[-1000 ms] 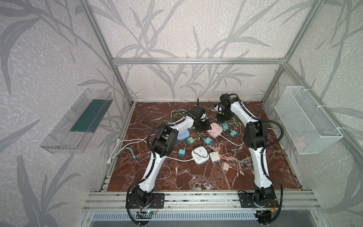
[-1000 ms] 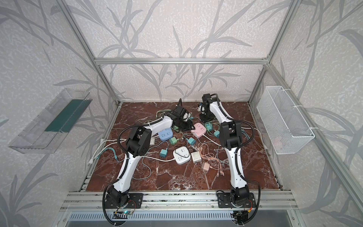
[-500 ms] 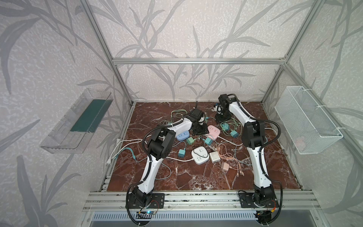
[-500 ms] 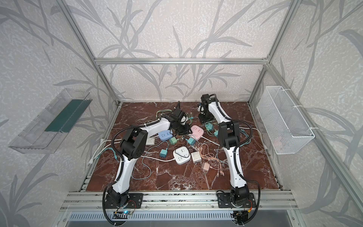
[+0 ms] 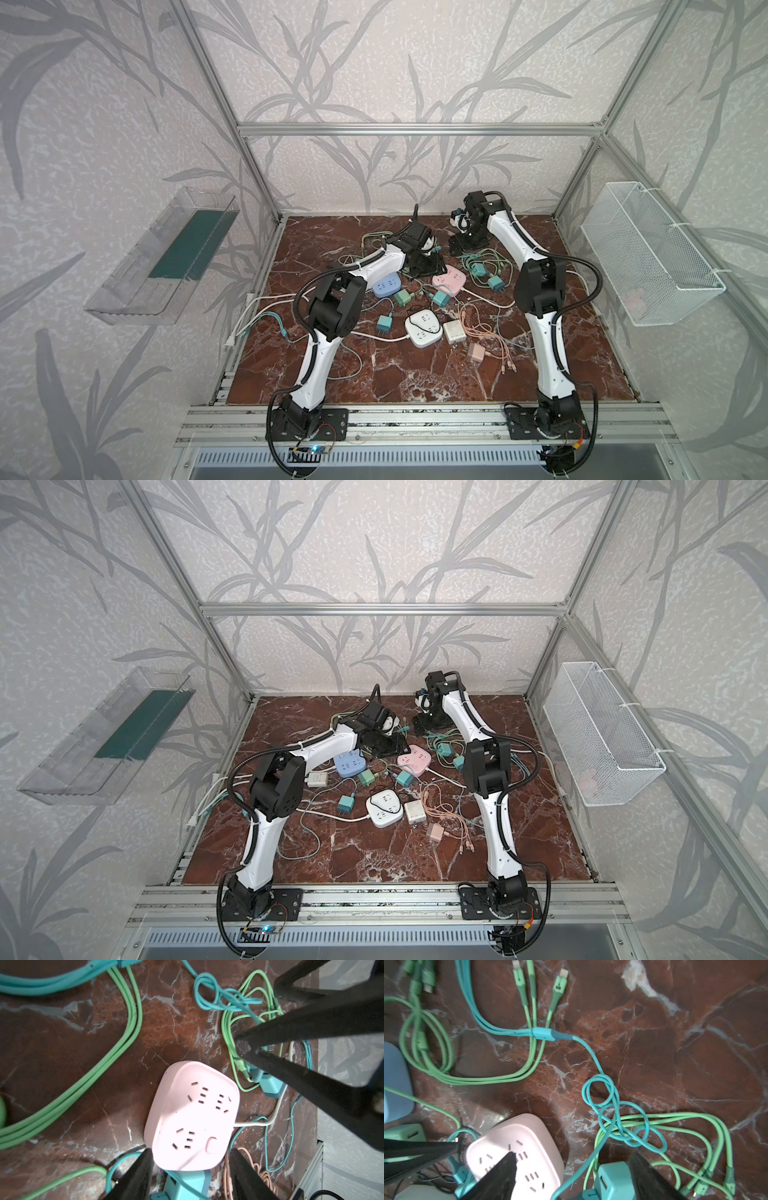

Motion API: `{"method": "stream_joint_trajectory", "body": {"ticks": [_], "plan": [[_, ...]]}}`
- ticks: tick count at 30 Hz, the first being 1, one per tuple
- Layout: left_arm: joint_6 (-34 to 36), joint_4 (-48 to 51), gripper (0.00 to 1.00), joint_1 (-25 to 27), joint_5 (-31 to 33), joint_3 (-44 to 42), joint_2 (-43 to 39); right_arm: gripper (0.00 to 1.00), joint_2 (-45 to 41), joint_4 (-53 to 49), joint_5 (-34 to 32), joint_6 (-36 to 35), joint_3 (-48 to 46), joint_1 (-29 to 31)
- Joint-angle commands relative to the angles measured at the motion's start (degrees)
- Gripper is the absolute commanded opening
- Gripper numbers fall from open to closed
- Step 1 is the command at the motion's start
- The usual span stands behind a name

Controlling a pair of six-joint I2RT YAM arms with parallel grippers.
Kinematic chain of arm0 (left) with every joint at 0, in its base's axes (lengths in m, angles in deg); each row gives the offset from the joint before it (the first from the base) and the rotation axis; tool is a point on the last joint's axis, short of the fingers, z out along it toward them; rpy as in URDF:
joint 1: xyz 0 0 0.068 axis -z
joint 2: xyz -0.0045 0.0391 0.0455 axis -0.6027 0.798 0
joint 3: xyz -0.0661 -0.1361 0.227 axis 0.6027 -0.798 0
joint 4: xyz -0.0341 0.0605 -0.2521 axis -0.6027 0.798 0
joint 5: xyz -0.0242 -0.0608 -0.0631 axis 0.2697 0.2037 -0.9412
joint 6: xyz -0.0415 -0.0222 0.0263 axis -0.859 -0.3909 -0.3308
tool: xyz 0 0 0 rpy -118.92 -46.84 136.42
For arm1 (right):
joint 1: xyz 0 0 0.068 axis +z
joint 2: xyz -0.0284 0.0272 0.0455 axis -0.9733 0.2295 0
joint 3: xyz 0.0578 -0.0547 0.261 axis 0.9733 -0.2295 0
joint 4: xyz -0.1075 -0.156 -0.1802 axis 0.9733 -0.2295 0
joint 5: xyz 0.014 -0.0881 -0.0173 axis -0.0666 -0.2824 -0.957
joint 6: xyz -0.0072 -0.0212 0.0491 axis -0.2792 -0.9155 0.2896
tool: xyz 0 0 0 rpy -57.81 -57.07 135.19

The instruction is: Pull the plug off the socket

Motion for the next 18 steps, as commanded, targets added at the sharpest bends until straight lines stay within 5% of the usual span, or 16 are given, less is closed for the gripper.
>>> {"method": "stream_joint_trajectory", "body": {"ticks": [1, 10, 18], "plan": [[0.79, 0.2, 0.62, -0.09, 1.57, 1.64, -4.42, 0.89, -5.39, -0.94, 2.66, 1.21, 0.0, 0.38], [2.01, 1.06, 0.67, -1.02, 3.87, 1.38, -8.06, 1.0, -12.43, 0.79, 2.82, 2.12, -3.94, 0.42], [4.28, 0.9, 0.8, -1.52, 8.1, -1.67, -12.29, 0.99, -37.28, 32.52, -0.09, -0.15, -42.07, 0.34]]}}
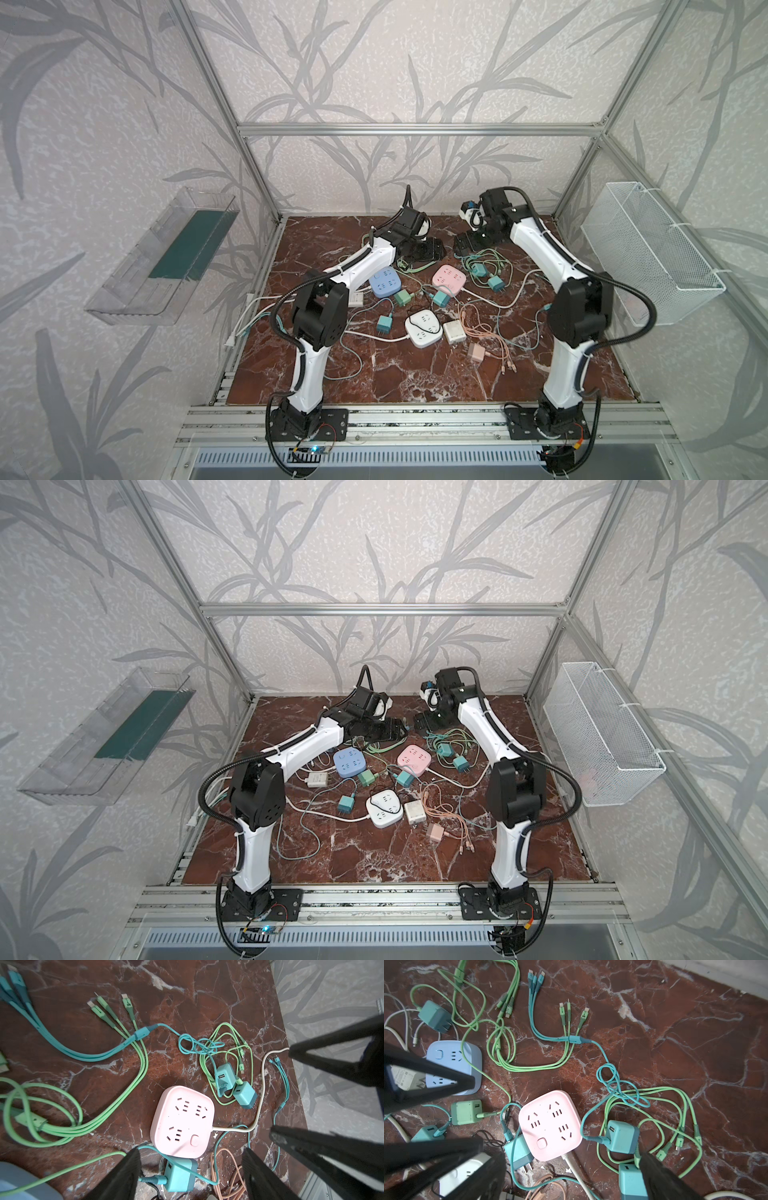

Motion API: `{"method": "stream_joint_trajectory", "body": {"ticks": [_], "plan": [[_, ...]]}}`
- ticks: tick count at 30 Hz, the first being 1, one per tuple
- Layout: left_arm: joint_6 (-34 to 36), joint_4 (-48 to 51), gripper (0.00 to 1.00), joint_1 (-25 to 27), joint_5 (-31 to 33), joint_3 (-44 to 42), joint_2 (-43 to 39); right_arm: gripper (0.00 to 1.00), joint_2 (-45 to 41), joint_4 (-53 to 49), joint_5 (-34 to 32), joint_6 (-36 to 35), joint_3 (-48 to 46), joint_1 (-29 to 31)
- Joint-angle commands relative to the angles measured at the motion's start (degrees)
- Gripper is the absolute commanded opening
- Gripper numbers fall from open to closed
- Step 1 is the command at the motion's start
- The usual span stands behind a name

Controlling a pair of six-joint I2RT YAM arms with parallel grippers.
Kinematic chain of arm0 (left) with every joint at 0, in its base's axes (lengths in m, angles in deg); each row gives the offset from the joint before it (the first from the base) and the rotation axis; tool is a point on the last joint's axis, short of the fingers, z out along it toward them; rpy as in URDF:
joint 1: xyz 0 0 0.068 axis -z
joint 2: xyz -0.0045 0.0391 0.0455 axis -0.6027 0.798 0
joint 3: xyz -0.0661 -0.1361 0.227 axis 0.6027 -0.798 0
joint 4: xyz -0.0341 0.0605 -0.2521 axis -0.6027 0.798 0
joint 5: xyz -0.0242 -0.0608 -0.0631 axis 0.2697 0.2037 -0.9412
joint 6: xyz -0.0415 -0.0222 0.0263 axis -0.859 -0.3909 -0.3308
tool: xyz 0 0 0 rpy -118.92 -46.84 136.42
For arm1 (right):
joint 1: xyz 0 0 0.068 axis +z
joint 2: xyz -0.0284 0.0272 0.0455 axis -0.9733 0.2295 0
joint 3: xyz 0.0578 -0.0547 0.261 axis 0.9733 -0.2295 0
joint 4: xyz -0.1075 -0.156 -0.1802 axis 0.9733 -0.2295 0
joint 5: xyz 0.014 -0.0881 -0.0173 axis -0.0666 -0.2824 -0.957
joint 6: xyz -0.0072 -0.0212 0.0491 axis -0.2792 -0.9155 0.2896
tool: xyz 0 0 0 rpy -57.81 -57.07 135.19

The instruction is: Pull the plug off the socket

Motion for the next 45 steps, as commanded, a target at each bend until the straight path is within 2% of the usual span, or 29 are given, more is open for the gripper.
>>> {"method": "stream_joint_trajectory", "body": {"ticks": [1, 5, 9, 11, 14, 20, 25, 29, 32, 36, 40, 42, 45], "plan": [[1.47, 0.52, 0.82, -0.33, 3.26, -1.57, -4.02, 0.99, -12.33, 20.35, -2.09, -1.56, -14.76, 0.05], [2.63, 0.09, 0.9, -0.38, 6.65, -4.47, -6.9, 0.99, -25.25, 38.13, -7.17, -2.68, -35.54, -0.54], [3.74, -2.62, 0.95, -0.85, 11.99, -10.31, -11.62, 0.99, -33.1, 47.13, -10.59, -2.24, -49.09, -2.81], [4.06, -5.16, 0.99, -1.16, 14.93, -14.27, -14.6, 0.99, -34.44, 49.93, -12.36, -2.35, -53.63, -3.92], [3.79, -8.14, 0.99, -2.58, 17.91, -20.0, -19.05, 0.99, -35.14, 57.09, -15.63, -3.14, -60.68, -5.16], [1.72, -9.71, 0.99, -7.37, 20.75, -29.58, -26.11, 0.99, -30.86, 81.57, -18.33, -1.5, -73.84, -7.3], [0.73, -12.13, 0.99, -11.93, 22.38, -38.24, -32.66, 0.99, -22.19, 96.64, -18.29, 0.93, -76.87, -7.77], [2.12, -12.96, 0.99, -15.02, 28.34, -44.11, -38.45, 0.99, -16.48, 103.44, -18.38, 1.04, -78.23, -7.86], [5.78, -14.78, 0.99, -17.18, 34.12, -48.44, -43.04, 0.99, -16.47, 105.42, -18.41, 1.04, -79.19, -7.86], [12.64, -17.95, 0.99, -19.63, 41.52, -53.58, -47.52, 0.99, -16.51, 102.45, -18.98, 1.38, -77.71, -7.94], [20.55, -25.46, 0.99, -22.3, 47.18, -58.47, -48.22, 0.99, -16.59, 102.59, -18.95, 1.4, -77.75, -7.93], [23.99, -30.92, 0.99, -24.17, 46.72, -60.73, -46.65, 0.99, -16.54, 102.58, -18.95, 1.37, -77.75, -7.95], [24.53, -38.41, 0.99, -27.07, 42.41, -63.47, -42.99, 0.99, -16.52, 102.67, -18.95, 1.38, -77.75, -7.94]]}}
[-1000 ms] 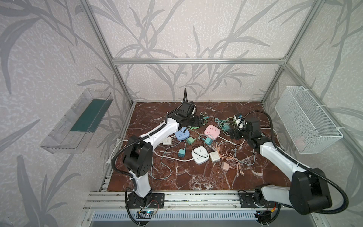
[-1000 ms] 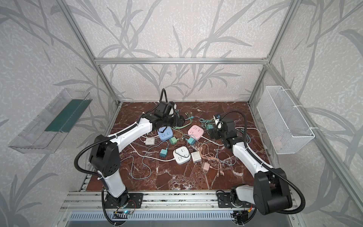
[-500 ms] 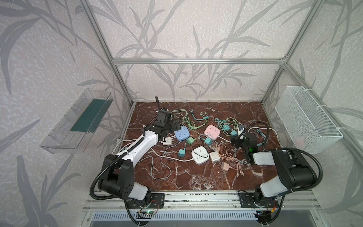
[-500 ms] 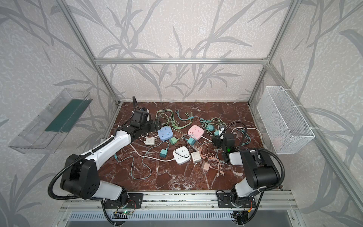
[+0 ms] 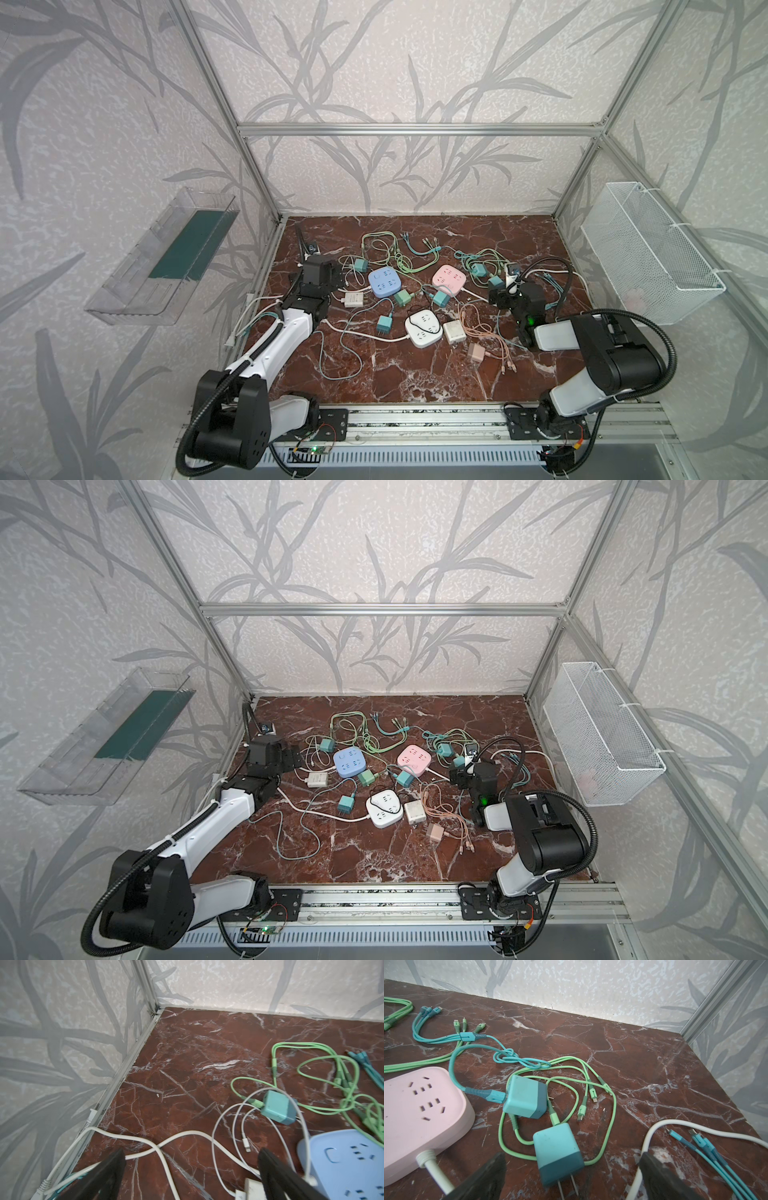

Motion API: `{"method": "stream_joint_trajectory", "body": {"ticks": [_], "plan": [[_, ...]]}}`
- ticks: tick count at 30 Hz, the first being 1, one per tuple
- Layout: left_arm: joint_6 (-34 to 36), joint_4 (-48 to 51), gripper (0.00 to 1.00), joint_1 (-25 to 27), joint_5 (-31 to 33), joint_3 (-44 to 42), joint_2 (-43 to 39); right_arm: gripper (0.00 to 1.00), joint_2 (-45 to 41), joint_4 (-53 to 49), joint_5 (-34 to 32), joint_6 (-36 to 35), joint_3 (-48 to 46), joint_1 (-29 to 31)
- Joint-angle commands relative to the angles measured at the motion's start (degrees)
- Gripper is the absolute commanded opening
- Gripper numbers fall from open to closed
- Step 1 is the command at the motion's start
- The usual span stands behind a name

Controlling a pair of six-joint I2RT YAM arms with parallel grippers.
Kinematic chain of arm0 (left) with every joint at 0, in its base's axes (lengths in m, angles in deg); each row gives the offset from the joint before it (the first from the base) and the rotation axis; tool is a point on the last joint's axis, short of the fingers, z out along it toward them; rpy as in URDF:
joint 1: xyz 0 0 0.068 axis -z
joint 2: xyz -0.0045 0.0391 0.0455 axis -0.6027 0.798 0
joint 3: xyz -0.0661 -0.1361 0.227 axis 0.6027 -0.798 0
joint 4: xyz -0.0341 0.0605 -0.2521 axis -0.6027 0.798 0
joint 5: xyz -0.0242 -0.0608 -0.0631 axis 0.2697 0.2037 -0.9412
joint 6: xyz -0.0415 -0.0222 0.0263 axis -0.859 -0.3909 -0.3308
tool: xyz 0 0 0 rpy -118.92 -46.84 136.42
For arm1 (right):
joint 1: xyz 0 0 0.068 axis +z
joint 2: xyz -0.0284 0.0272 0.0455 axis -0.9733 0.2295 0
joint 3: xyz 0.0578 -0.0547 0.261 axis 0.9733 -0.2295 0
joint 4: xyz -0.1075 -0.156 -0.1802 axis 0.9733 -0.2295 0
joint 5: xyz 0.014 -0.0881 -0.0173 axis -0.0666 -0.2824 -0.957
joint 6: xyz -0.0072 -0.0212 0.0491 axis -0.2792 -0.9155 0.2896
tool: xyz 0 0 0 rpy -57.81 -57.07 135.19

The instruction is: Pull the plug off the socket

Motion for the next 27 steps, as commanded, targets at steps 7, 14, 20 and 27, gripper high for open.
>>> {"method": "stream_joint_trajectory", "body": {"ticks": [7, 14, 20, 27], "plan": [[5.47, -40.7, 0.99, -4.58, -0.92, -15.22, 10.86, 0.99, 0.05, 2.38, -1.01, 0.76, 0.75, -0.32], [5.27, -55.23, 0.99, -5.22, -0.55, -19.11, 18.8, 0.99, 0.05, 2.37, -1.02, 0.77, 0.73, -0.31], [5.15, -55.09, 0.99, -5.27, -0.57, -19.02, 18.84, 0.99, 0.05, 2.41, -1.01, 0.77, 0.76, -0.32], [5.26, -55.08, 0.99, -5.27, -0.58, -19.03, 18.86, 0.99, 0.01, 2.39, -1.01, 0.77, 0.71, -0.32]]}}
